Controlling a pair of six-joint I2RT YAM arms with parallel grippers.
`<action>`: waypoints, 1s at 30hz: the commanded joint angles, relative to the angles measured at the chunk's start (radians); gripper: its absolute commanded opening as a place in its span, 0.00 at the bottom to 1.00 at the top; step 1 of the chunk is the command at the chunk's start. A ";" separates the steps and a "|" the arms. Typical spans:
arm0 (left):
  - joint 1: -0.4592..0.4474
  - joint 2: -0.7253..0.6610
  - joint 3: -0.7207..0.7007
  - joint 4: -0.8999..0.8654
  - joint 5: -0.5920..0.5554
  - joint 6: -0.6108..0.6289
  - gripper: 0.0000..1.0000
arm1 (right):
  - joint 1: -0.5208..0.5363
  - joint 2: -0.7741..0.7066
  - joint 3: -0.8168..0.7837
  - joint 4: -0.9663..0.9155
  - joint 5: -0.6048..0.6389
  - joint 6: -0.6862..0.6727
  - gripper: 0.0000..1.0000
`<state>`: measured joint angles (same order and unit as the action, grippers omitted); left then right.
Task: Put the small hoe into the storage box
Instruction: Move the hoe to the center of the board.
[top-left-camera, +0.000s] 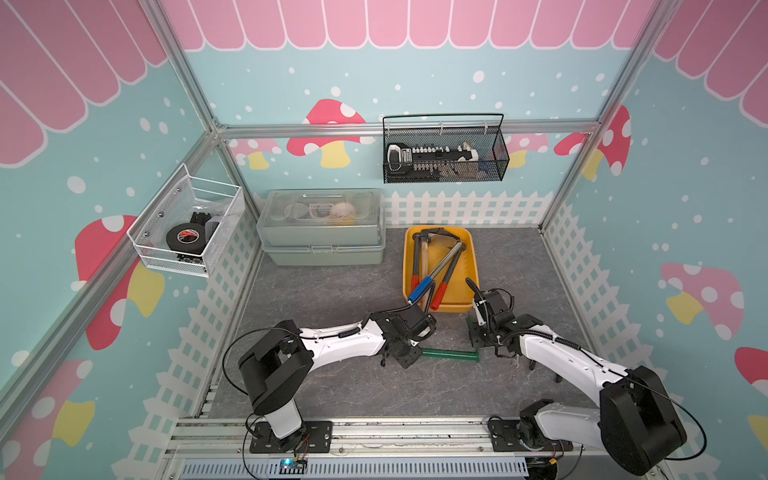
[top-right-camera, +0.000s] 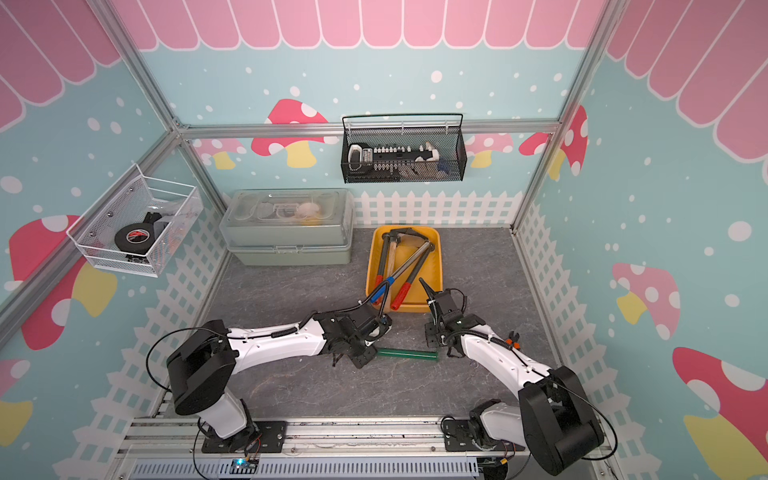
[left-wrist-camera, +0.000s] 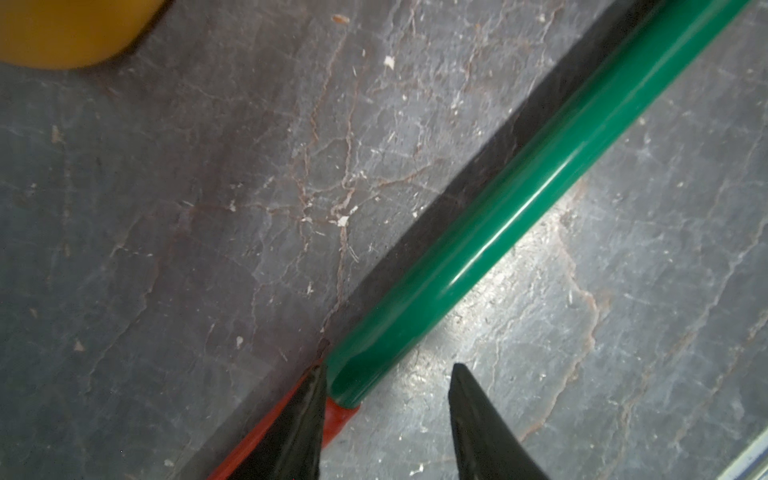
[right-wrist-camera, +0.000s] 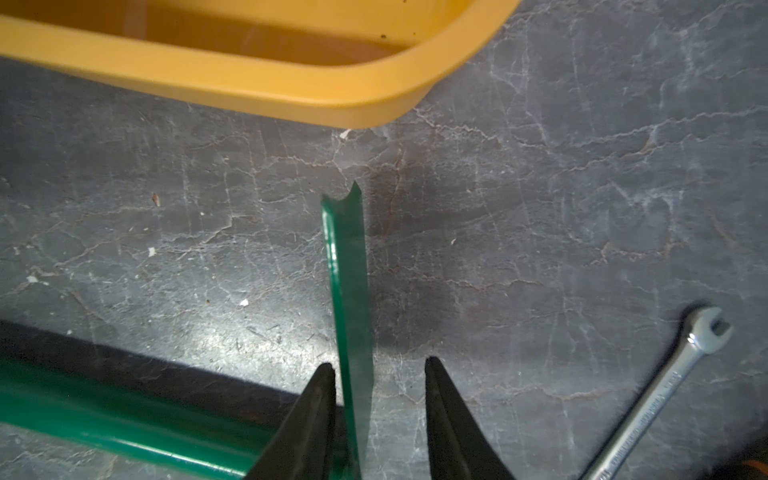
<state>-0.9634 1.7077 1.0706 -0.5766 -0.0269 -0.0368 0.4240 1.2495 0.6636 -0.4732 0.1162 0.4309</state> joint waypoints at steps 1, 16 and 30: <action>-0.001 -0.014 0.034 -0.032 -0.020 0.032 0.48 | -0.012 -0.010 0.022 -0.028 0.026 0.007 0.35; -0.001 0.002 0.050 -0.071 -0.056 0.048 0.47 | -0.051 0.036 0.063 -0.028 0.025 -0.029 0.14; -0.001 0.083 0.110 -0.072 -0.090 0.098 0.48 | -0.084 0.028 0.093 -0.042 0.015 -0.025 0.41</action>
<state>-0.9634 1.7649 1.1439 -0.6403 -0.0906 0.0196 0.3458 1.2789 0.7338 -0.4950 0.1310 0.4004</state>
